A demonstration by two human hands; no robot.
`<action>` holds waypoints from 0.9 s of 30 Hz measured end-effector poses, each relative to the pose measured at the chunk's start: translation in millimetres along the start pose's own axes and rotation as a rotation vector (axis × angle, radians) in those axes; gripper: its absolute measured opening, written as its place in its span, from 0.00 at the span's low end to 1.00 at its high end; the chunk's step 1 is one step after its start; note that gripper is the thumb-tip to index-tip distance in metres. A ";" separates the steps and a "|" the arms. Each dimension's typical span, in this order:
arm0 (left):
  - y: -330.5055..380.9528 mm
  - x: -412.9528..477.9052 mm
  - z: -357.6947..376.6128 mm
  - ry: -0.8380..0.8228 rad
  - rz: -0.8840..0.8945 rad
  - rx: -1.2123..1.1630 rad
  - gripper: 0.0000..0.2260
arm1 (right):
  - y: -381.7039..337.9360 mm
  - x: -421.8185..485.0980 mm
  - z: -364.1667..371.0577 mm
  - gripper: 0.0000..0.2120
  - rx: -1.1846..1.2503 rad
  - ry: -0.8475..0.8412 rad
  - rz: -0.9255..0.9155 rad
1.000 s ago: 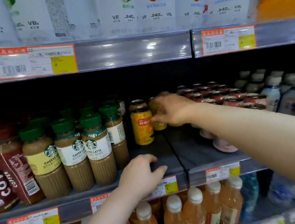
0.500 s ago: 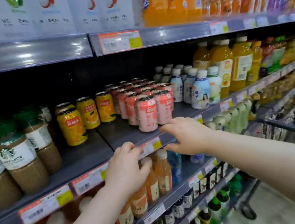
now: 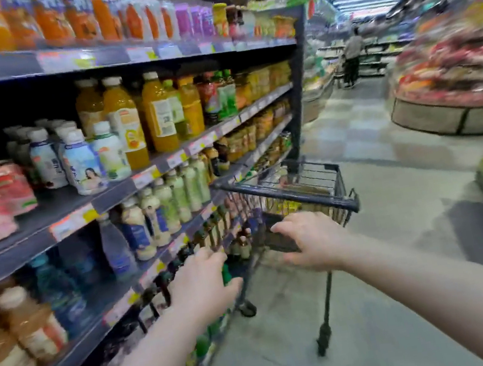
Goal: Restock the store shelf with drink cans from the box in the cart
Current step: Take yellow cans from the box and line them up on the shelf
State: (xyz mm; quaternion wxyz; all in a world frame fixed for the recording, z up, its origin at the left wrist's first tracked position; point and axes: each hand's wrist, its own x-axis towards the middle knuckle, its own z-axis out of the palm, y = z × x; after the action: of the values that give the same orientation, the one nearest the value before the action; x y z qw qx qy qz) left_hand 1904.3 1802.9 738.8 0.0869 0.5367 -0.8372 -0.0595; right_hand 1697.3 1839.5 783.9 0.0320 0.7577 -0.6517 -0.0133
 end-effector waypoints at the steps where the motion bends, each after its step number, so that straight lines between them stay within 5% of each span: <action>1: 25.6 6.1 9.0 -0.024 0.030 -0.012 0.24 | 23.1 -15.4 6.3 0.29 0.015 -0.012 0.052; 11: 202.4 95.3 67.5 -0.137 0.303 -0.013 0.22 | 199.5 -92.6 49.3 0.29 0.143 -0.097 0.432; 27: 390.8 365.1 154.3 -0.278 0.559 -0.106 0.26 | 451.5 -21.3 93.1 0.29 0.112 -0.191 0.708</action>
State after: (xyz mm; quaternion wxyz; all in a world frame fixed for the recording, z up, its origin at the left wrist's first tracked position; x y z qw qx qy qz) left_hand 1375.6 1634.9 693.2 0.0125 0.2673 -0.9519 -0.1495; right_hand 1242.8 1790.6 720.3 -0.0680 0.4811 -0.8733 -0.0362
